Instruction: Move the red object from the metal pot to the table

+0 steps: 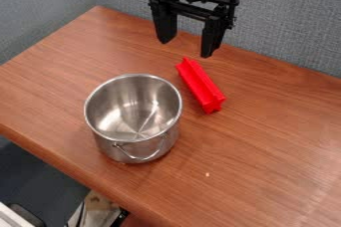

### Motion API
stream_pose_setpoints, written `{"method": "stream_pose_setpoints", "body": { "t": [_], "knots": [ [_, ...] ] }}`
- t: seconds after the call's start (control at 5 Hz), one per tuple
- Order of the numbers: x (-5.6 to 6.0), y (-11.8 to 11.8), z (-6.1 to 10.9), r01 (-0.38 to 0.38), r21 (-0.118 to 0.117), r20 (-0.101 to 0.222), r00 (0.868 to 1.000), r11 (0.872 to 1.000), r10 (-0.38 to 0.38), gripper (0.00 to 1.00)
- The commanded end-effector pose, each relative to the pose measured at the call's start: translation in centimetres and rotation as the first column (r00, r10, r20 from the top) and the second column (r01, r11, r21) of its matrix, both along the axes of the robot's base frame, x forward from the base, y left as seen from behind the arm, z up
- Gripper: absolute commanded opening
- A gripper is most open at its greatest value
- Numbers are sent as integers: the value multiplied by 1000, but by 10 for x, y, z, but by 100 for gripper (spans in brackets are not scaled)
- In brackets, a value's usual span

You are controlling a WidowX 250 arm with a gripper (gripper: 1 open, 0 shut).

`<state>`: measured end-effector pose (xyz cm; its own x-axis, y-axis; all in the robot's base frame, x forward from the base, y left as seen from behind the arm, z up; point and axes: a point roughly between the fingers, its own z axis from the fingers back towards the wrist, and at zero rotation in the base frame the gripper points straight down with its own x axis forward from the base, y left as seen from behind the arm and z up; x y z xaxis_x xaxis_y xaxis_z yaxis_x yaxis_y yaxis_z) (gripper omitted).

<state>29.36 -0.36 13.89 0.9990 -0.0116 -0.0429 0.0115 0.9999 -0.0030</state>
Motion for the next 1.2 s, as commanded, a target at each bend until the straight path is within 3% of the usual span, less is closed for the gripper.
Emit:
{"method": "stream_pose_setpoints", "body": {
  "t": [0.0, 0.2, 0.4, 0.8, 1.0],
  "knots": [
    [2, -2, 2, -91, -18, 6, 996, 996, 92, 100],
    [13, 0, 2, -126, -11, 5, 992, 992, 126, 100],
    [22, 2, 7, -110, -5, 23, 994, 994, 110, 100],
    [17, -13, 14, 25, -50, 29, 999, 998, -24, 100],
    [3, -5, 19, 27, -44, 36, 999, 999, -26, 100]
  ]
}}
